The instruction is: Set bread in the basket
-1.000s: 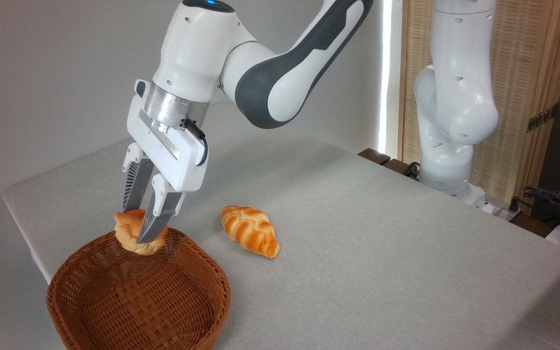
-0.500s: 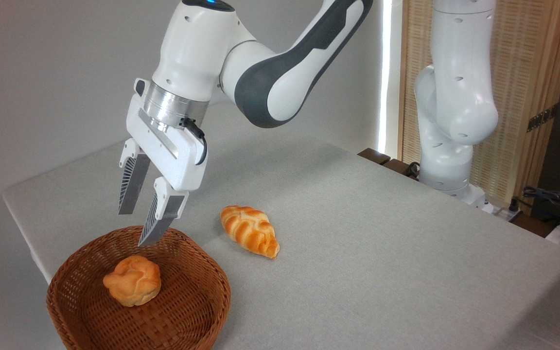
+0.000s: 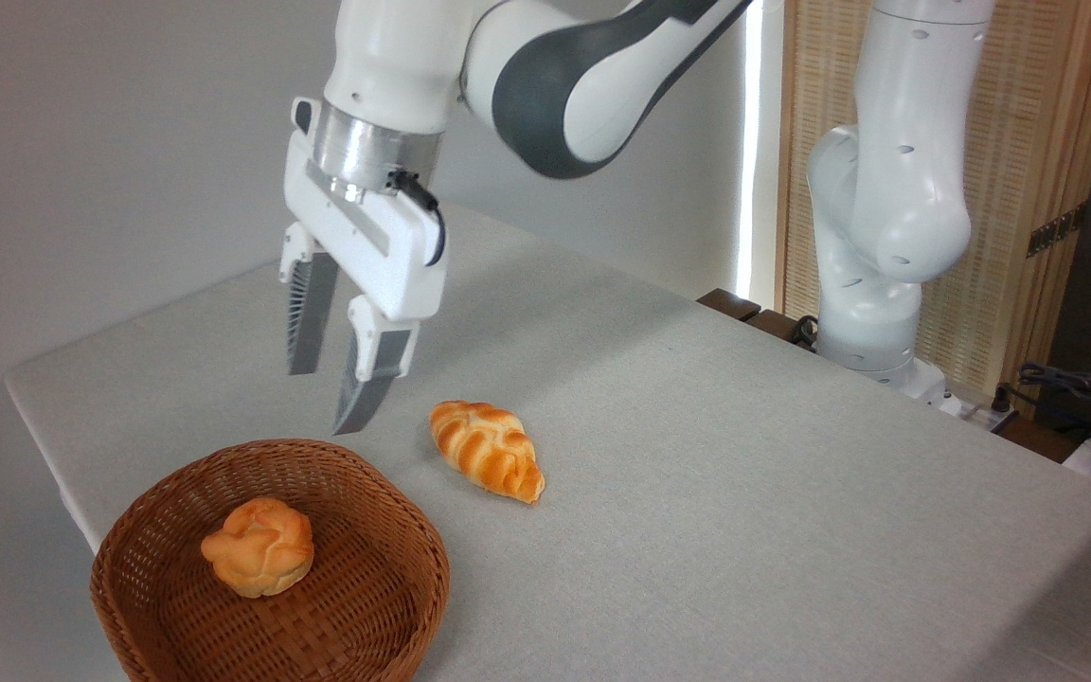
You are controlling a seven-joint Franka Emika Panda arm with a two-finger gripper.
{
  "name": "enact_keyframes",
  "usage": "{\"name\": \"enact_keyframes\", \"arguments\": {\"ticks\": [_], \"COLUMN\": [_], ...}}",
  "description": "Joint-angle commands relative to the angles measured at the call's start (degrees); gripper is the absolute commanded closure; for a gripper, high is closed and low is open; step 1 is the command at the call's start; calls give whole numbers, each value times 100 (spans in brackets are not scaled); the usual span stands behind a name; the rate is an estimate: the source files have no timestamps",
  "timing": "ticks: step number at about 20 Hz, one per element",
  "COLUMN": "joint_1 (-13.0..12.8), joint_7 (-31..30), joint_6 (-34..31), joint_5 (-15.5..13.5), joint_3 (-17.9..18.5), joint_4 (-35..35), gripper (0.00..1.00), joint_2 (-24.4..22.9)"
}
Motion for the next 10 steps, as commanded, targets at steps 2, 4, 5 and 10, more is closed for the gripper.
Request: {"name": "enact_keyframes", "arguments": {"ticks": [2, 4, 5, 10], "joint_1": [-33, -42, -42, -51], "joint_7": [-268, -444, -541, -823], "joint_6": [-1455, -2063, -2230, -2847], "joint_5": [666, 738, 738, 747], "joint_3": [81, 72, 72, 63], "joint_4": [335, 530, 556, 741], "gripper": [0, 0, 0, 0], "joint_2": [-346, -337, -337, -319]}}
